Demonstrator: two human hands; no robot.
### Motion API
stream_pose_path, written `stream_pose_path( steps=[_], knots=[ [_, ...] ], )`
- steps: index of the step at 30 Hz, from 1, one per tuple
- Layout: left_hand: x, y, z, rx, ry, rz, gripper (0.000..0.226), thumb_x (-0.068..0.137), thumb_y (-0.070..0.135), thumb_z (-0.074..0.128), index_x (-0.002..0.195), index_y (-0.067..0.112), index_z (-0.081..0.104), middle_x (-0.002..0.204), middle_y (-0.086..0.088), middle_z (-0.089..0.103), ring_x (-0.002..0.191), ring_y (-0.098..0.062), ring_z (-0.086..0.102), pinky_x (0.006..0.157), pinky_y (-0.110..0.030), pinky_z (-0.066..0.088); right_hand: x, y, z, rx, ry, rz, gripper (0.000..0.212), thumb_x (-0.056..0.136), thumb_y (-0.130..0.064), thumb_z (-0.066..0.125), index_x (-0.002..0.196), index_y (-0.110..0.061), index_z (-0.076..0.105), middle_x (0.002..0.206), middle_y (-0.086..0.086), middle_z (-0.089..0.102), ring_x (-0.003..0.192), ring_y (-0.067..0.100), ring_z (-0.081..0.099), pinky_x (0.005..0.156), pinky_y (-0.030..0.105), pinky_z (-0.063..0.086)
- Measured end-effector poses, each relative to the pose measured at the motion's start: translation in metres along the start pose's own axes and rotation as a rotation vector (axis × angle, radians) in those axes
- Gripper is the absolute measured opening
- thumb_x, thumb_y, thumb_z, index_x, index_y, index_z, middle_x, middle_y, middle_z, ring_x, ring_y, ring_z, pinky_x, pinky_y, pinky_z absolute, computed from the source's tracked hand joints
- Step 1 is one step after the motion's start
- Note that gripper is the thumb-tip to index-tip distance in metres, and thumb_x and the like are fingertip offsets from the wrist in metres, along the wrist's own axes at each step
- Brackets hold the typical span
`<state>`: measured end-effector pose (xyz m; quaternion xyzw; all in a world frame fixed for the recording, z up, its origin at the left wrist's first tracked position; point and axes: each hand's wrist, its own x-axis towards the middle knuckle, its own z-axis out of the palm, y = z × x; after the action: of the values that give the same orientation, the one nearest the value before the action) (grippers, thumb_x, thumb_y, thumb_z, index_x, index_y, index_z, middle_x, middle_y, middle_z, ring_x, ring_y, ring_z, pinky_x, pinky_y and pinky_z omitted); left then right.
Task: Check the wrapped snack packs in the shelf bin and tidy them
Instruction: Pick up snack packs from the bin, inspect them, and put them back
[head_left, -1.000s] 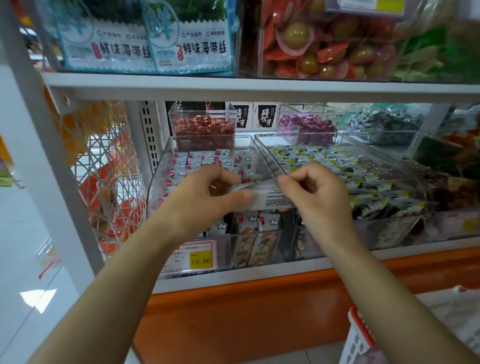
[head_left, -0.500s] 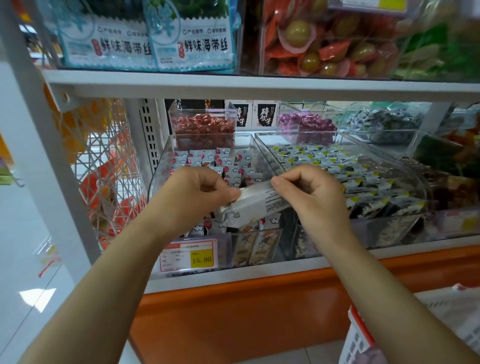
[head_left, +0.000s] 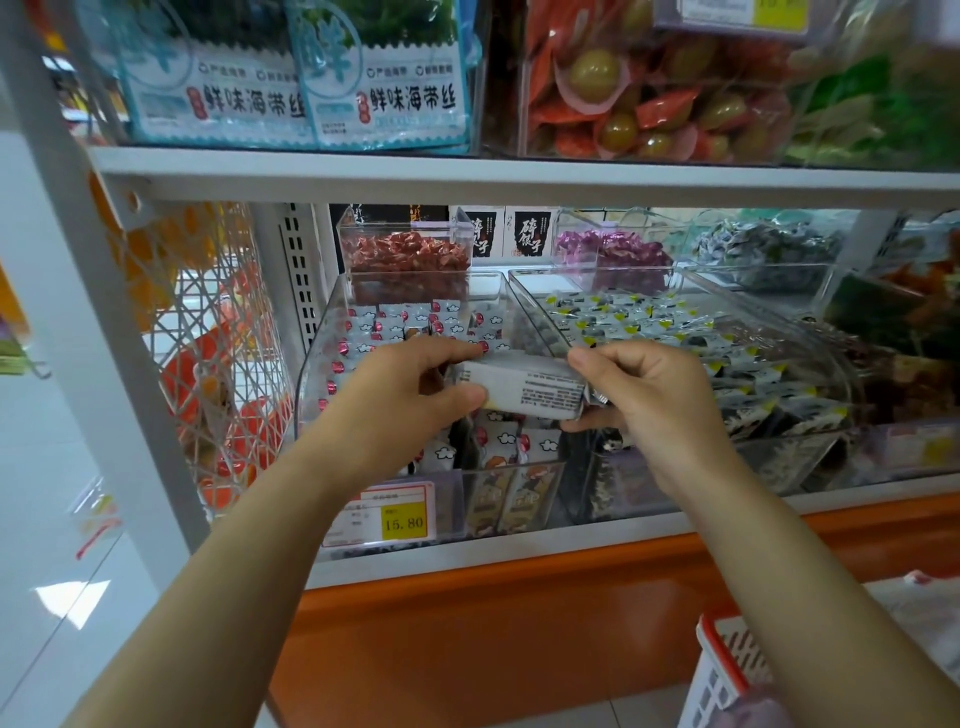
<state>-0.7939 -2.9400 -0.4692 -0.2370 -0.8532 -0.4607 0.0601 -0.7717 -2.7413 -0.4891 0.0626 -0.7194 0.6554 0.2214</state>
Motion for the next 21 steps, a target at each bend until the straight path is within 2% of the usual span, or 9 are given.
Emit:
stream_pose_path(
  steps=[3,6,8,10,12,14,16,19,21],
  knots=[
    [0.003,-0.003,0.002,-0.050,0.057,-0.056,0.021,0.090,0.025,0.058,0.110,0.024,0.064,0.088,-0.001,0.069,0.081,-0.015,0.065,0.066,-0.021,0.052,-0.002,0.002,0.006,0.044,0.045,0.026,0.021,0.087,-0.025,0.060,0.075,-0.012,0.071,0.079,0.007,0.073,0.072,0.017,0.071,0.055,0.027,0.058],
    [0.005,-0.006,0.004,-0.156,0.105,-0.093,0.010,0.092,0.020,0.056,0.088,0.020,0.065,0.082,0.002,0.070,0.075,-0.007,0.068,0.070,-0.019,0.056,-0.004,0.003,0.015,0.045,-0.033,-0.001,0.042,0.075,-0.043,0.063,0.108,-0.019,0.067,0.101,-0.002,0.072,0.084,0.013,0.070,0.075,0.034,0.058],
    [0.006,-0.007,0.005,-0.200,0.125,-0.097,0.013,0.092,0.019,0.055,0.086,0.016,0.066,0.081,0.000,0.071,0.077,-0.009,0.069,0.071,-0.022,0.057,-0.002,0.004,0.020,-0.103,-0.048,-0.065,0.050,0.076,-0.040,0.067,0.123,-0.025,0.058,0.116,0.000,0.066,0.093,0.012,0.068,0.082,0.033,0.056],
    [0.007,-0.006,0.005,-0.176,0.142,-0.082,0.019,0.092,0.024,0.054,0.102,0.013,0.066,0.091,0.001,0.071,0.085,-0.012,0.069,0.075,-0.028,0.057,0.001,0.001,0.021,-0.181,0.031,-0.131,0.026,0.082,-0.029,0.067,0.108,-0.029,0.064,0.103,0.003,0.069,0.087,0.015,0.067,0.077,0.030,0.056],
    [0.013,-0.010,0.002,-0.067,0.207,-0.083,0.041,0.092,0.033,0.052,0.128,0.014,0.054,0.112,0.001,0.066,0.099,-0.013,0.063,0.085,-0.031,0.052,0.005,-0.001,0.021,-0.178,0.166,-0.159,0.007,0.083,-0.026,0.066,0.082,-0.020,0.067,0.081,0.009,0.068,0.071,0.021,0.066,0.063,0.028,0.053],
    [0.021,-0.014,-0.005,0.083,0.273,-0.069,0.047,0.094,0.033,0.049,0.137,0.016,0.043,0.130,-0.002,0.056,0.108,-0.014,0.055,0.087,-0.025,0.043,0.011,0.002,0.020,-0.175,0.270,-0.150,0.020,0.082,-0.029,0.068,0.083,-0.009,0.062,0.082,0.013,0.065,0.074,0.025,0.065,0.065,0.030,0.052],
    [0.032,-0.021,-0.010,0.266,0.259,-0.047,0.045,0.096,0.025,0.049,0.139,0.016,0.040,0.141,-0.006,0.046,0.112,-0.019,0.052,0.088,-0.025,0.042,0.017,0.003,0.020,-0.215,0.330,-0.133,0.027,0.080,-0.033,0.070,0.095,-0.014,0.058,0.090,0.003,0.062,0.087,0.025,0.064,0.075,0.031,0.051],
    [0.054,-0.033,-0.007,0.483,0.061,-0.033,0.041,0.095,0.019,0.049,0.134,0.008,0.044,0.138,-0.016,0.045,0.123,-0.030,0.044,0.098,-0.034,0.035,0.022,0.003,0.021,-0.253,0.336,-0.151,0.028,0.079,-0.031,0.072,0.094,-0.020,0.051,0.088,-0.007,0.054,0.089,0.026,0.062,0.073,0.027,0.047],
    [0.068,-0.040,0.000,0.622,-0.113,-0.046,0.042,0.096,0.027,0.045,0.132,0.008,0.043,0.137,-0.015,0.043,0.130,-0.031,0.036,0.107,-0.043,0.029,0.024,0.004,0.022,-0.268,0.315,-0.171,0.028,0.080,-0.030,0.072,0.094,-0.020,0.049,0.087,-0.008,0.053,0.087,0.027,0.063,0.075,0.030,0.048]
  ],
)
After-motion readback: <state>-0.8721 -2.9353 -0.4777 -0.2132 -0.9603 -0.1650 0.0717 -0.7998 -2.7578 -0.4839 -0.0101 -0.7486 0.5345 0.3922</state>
